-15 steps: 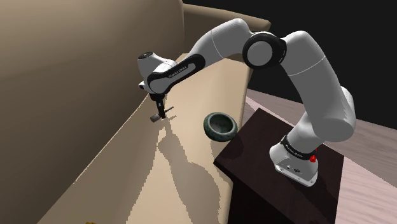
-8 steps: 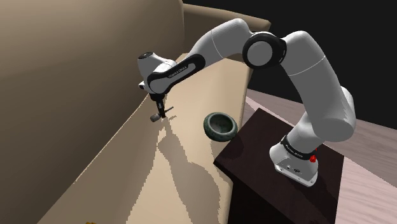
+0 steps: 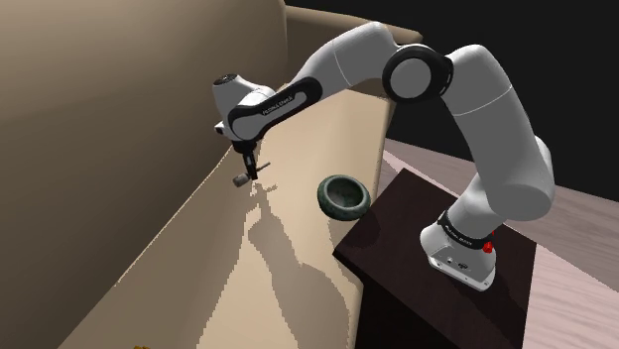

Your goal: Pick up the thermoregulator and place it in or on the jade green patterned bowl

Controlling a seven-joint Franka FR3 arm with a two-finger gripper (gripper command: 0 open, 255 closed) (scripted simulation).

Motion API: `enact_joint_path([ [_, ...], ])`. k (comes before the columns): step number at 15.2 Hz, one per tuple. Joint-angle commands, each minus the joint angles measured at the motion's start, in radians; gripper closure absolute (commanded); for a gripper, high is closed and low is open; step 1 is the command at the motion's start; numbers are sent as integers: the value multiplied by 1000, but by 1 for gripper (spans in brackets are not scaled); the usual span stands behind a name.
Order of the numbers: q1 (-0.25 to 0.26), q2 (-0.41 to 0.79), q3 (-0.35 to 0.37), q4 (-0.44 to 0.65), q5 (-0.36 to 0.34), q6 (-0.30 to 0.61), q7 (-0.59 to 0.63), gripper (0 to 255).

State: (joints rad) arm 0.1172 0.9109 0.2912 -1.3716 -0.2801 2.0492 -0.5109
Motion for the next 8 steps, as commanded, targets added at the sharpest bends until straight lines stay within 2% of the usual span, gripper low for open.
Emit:
enact_joint_path([
  [1, -5, -19, 3, -5, 4, -14, -5, 255],
  [8, -13, -79, 15, -11, 17, -67, -10, 255],
])
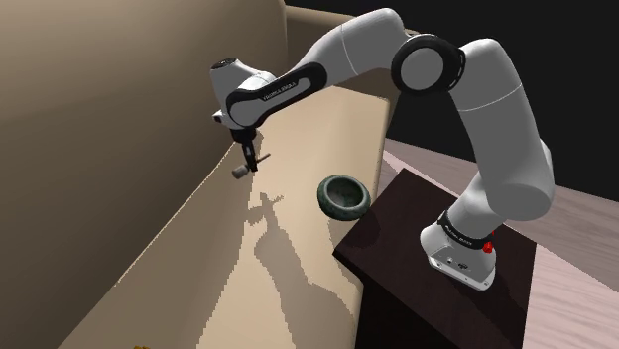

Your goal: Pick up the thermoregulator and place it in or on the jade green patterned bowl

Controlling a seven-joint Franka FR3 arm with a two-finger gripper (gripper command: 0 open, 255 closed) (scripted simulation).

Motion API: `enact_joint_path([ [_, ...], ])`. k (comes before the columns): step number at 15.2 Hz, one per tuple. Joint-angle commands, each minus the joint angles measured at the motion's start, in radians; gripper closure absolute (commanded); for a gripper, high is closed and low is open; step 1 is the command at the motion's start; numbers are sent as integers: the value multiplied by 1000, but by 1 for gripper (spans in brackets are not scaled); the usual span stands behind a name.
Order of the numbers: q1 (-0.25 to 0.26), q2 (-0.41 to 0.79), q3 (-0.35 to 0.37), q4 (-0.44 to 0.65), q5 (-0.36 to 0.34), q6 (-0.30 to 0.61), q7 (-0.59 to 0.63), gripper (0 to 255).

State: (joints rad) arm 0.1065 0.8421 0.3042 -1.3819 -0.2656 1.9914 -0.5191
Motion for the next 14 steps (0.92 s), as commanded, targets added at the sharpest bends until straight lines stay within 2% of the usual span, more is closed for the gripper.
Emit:
enact_joint_path([
  [1, -3, -18, 3, -1, 4, -17, -3, 255],
  [14, -11, -108, 22, 27, 28, -133, -16, 255],
])
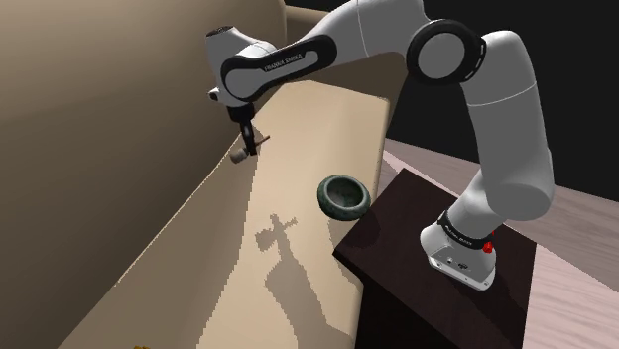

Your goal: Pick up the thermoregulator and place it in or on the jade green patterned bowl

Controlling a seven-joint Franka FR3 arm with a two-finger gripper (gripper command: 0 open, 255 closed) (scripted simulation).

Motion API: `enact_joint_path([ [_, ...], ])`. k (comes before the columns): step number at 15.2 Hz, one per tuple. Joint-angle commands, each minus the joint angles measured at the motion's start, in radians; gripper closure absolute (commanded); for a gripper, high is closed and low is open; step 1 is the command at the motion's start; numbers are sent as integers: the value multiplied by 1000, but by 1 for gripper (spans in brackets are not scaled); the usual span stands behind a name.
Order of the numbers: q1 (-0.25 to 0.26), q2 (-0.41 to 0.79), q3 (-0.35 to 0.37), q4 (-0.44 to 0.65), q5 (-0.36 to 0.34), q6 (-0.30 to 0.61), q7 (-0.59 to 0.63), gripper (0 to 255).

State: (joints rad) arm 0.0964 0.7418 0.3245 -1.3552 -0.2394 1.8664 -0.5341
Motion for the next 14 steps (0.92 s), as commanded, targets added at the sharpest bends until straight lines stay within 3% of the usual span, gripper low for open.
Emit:
enact_joint_path([
  [1, -2, -14, 3, 4, 4, -18, -2, 255],
  [6, -2, -39, 8, 28, 11, -66, -7, 255],
  [14, -111, -383, 48, -517, 82, 143, -25, 255],
])
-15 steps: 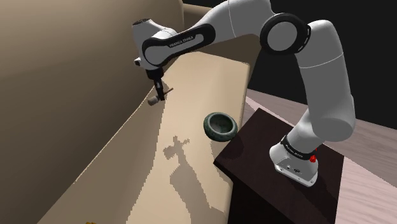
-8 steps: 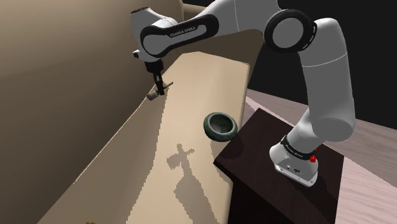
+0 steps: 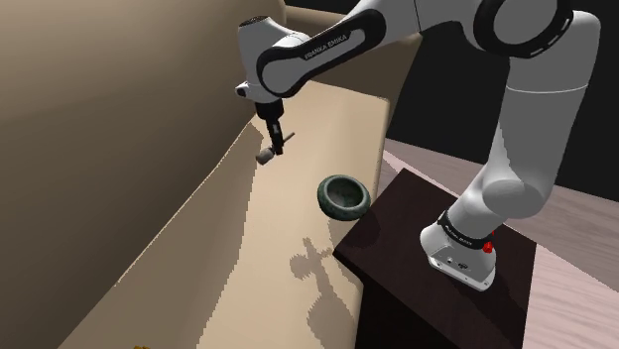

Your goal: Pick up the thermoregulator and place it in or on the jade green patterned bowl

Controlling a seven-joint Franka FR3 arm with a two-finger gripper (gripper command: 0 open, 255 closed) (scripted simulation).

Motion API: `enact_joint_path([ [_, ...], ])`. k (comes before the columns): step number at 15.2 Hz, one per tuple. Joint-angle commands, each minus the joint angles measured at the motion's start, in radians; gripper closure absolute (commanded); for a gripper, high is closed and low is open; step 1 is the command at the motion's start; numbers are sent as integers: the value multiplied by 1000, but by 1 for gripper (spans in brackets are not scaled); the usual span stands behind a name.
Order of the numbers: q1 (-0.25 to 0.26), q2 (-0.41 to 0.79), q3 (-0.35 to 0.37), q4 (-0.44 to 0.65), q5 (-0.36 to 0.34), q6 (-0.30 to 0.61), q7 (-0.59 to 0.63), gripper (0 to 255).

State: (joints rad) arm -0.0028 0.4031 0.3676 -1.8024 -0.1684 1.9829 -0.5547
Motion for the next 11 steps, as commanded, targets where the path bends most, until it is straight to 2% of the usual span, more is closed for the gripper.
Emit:
enact_joint_path([
  [1, -22, -84, 9, -125, 23, 46, -11, 255],
  [6, -62, -275, 23, -380, 91, 125, -59, 255],
  [11, -75, -471, 23, -607, 174, 174, -127, 255],
])
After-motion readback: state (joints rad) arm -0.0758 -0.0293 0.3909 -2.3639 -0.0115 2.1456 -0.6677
